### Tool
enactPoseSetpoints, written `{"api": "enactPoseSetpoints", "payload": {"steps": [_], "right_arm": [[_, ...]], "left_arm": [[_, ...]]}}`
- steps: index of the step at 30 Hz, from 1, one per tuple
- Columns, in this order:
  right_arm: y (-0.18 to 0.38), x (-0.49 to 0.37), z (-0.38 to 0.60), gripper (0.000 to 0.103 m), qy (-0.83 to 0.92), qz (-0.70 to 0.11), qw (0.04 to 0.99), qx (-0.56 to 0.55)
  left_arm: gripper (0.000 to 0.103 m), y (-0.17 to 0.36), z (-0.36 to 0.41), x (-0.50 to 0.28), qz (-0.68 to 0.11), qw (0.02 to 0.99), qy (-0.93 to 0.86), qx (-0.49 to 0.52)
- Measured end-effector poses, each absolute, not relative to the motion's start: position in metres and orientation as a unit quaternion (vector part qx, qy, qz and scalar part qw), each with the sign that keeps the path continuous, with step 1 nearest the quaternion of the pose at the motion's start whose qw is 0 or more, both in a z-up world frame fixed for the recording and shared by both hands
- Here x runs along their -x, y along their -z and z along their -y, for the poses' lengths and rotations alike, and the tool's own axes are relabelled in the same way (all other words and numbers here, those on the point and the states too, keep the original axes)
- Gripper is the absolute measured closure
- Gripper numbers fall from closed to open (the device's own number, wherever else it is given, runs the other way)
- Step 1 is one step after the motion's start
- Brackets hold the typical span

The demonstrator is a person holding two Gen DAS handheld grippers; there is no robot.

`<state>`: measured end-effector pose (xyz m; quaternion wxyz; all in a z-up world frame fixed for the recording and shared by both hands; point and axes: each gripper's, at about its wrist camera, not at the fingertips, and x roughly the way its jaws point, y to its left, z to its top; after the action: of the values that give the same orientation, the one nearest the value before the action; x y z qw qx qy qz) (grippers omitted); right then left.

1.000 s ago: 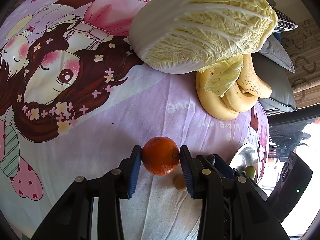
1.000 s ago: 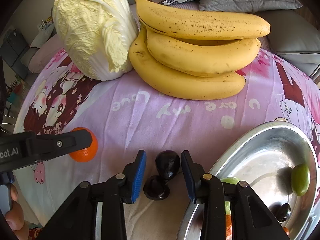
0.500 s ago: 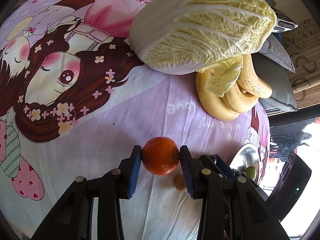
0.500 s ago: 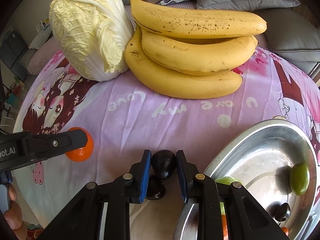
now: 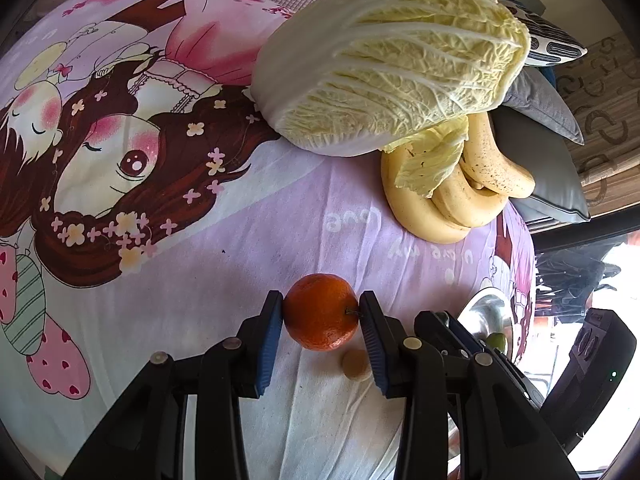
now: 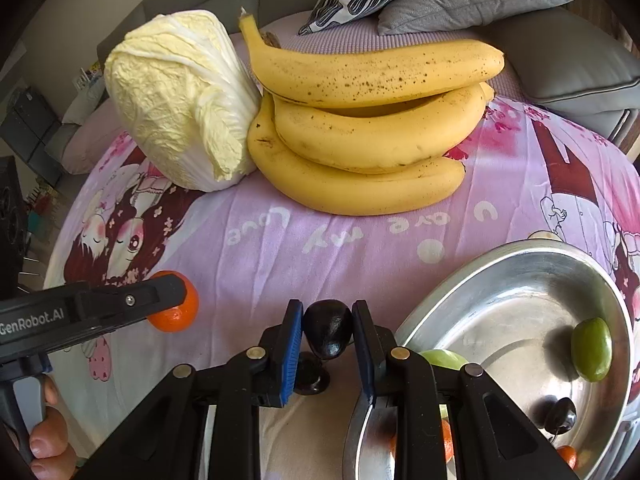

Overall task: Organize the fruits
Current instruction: 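Carry the tangerine and cherry in both grippers over the steel bowl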

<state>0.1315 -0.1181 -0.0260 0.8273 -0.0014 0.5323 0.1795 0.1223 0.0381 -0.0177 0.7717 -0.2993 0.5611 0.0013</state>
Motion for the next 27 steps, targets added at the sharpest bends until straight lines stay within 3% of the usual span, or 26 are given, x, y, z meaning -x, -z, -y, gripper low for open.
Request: {"api": "enactPoseSetpoints", "payload": {"steps": [13,27], "right_arm": [[-0.001,-0.123,0.16,0.076,-0.147,-0.509,0.848,-0.019],[0.004,-0.119,0.249,0.076,-0.052,-0.518,0.851,-0.064]], "left_arm": [[0.062,-0.012,-0.004,-0.116,-0.546,0.796,0.039,0.259],[0.062,-0.016,0.106,-0.109,-0.579,0.781,0.146,0.182]]}}
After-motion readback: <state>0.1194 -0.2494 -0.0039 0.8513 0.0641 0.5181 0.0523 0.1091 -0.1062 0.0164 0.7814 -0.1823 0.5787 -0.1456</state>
